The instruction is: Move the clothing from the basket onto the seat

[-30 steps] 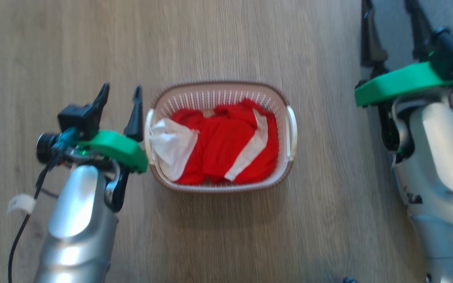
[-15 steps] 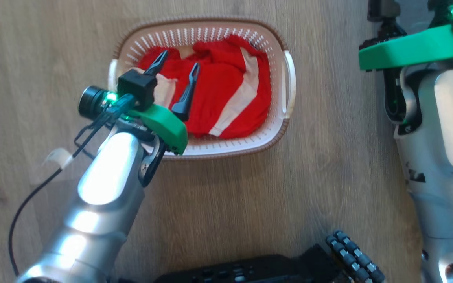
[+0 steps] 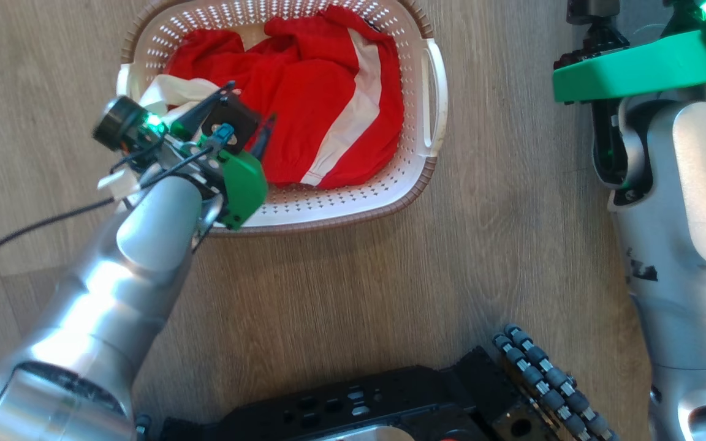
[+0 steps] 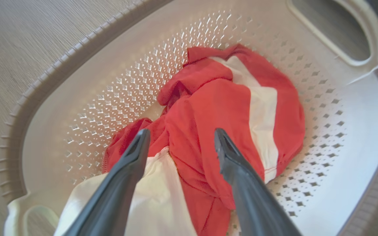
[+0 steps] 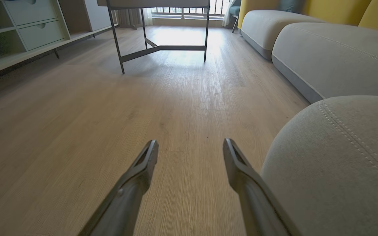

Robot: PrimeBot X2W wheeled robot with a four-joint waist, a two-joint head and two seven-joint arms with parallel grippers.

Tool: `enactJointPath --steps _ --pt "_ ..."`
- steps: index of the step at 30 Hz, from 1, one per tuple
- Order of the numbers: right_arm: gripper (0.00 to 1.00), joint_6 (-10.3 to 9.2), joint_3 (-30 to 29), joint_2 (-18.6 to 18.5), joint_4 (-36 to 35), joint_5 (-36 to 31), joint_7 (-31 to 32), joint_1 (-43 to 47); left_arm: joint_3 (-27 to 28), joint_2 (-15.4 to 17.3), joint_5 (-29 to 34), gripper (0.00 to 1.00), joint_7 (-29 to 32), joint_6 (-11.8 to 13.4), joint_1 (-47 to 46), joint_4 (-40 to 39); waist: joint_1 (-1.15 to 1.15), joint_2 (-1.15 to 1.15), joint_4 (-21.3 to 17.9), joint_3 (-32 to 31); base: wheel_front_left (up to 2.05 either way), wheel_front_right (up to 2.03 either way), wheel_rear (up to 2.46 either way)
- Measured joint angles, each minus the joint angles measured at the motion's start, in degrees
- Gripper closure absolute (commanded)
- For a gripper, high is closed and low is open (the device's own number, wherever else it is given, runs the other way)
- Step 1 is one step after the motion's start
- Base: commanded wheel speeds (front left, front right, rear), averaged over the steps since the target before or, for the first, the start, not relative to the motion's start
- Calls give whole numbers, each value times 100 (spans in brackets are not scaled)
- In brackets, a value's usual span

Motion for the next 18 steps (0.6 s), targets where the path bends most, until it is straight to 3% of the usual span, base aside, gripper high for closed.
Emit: enactJointPath --steps 5,18 --pt "0 0 -3 64 -13 -1 0 0 -495 24 598 0 602 310 -542 982 0 0 -39 111 0 0 0" --pt "0 0 -4 89 -21 0 0 -1 -1085 14 1036 0 1269 359 -880 1477 0 0 -64 204 0 0 0"
